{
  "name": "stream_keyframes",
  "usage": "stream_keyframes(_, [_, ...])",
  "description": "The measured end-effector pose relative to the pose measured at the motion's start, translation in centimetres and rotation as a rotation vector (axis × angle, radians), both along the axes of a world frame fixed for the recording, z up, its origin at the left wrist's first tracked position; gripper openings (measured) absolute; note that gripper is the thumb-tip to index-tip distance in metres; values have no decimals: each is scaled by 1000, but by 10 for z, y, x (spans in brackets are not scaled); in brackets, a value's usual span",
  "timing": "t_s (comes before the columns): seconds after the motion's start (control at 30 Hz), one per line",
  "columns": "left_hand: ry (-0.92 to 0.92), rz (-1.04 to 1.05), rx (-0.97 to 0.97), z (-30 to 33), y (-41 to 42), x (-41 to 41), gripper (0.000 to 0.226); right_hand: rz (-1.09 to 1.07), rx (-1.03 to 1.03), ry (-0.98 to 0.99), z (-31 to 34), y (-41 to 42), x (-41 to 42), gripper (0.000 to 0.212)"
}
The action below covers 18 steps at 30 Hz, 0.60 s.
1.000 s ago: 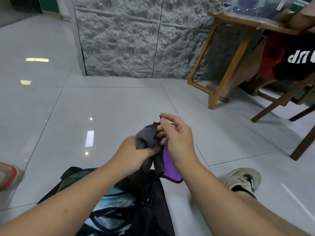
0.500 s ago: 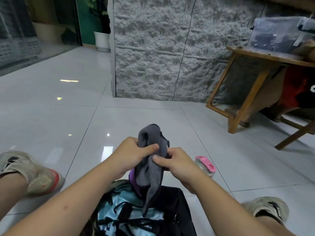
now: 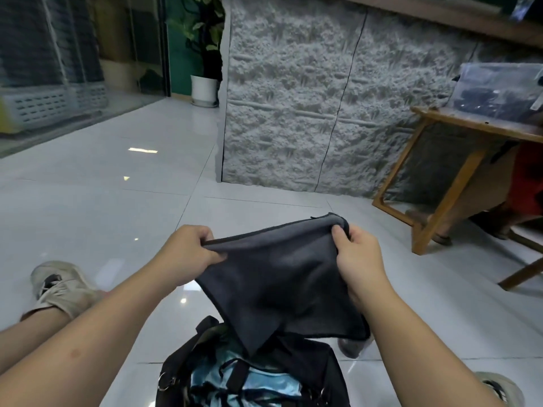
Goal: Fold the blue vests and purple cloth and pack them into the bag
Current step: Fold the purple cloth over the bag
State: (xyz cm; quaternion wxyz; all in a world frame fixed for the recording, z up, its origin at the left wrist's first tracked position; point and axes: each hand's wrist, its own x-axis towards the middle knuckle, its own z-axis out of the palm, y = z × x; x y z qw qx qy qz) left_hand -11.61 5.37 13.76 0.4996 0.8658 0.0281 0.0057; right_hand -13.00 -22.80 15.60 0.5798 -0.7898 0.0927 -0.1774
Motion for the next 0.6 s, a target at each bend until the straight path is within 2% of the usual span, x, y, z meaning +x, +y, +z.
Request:
stream_keyframes(0.1, [19,71,-88,-4,7,1,32,1,77,8,0,-3,2,26])
stream_keyframes(0.17, [83,23,-263,-2,6,-1,40,22,158,41,2,-4,1,25])
stream_keyframes(0.27, [176,-88,-472,10,-3,-4,27,143,241,129,7,0,-3,14])
stream_keyframes(0.37, [146,-112,-516,15,-12,-1,27,174,242,173,3,3,-3,13])
stream_keyframes(0.43, [83,-41,-527,15,-16,5,25,70,259,141,1,4,-2,8])
stream_keyframes(0.6, [-92,166,-490,11,-20,11,24,-111,292,62,-6,-1,5,19])
